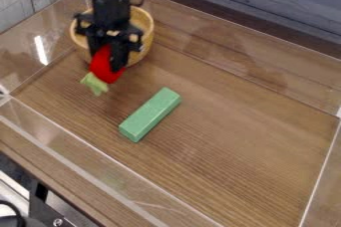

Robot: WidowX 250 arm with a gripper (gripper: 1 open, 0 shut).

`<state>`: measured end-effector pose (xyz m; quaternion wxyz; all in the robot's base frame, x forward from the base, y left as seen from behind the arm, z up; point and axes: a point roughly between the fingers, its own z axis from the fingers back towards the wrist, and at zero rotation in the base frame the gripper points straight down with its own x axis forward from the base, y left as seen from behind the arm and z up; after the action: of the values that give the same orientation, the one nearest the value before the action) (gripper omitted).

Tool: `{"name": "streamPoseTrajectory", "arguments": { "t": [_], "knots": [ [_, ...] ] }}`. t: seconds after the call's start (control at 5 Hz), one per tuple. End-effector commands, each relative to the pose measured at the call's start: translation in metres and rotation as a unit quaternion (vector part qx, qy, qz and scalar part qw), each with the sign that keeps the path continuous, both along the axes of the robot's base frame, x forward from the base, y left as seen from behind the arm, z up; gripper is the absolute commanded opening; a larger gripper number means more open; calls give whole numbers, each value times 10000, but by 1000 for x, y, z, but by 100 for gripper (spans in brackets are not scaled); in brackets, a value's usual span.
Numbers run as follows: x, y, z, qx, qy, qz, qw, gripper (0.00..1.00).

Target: Move the red object to the right side of the table

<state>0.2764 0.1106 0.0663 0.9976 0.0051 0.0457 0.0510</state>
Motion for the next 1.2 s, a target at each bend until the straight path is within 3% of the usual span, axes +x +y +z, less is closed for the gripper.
{"name": "streamPoseTrajectory", "arguments": {
  "t": [0.0,0.4,0.8,1.0],
  "knots": [
    [24,-29,36,20,-461,-61,9989,0],
    [48,-101,42,-230,-473,-337,9980,0],
    [50,-156,15,-279,-439,-742,9959,0],
    [47,-168,-4,-312,-404,-930,9944,0]
  ]
}}
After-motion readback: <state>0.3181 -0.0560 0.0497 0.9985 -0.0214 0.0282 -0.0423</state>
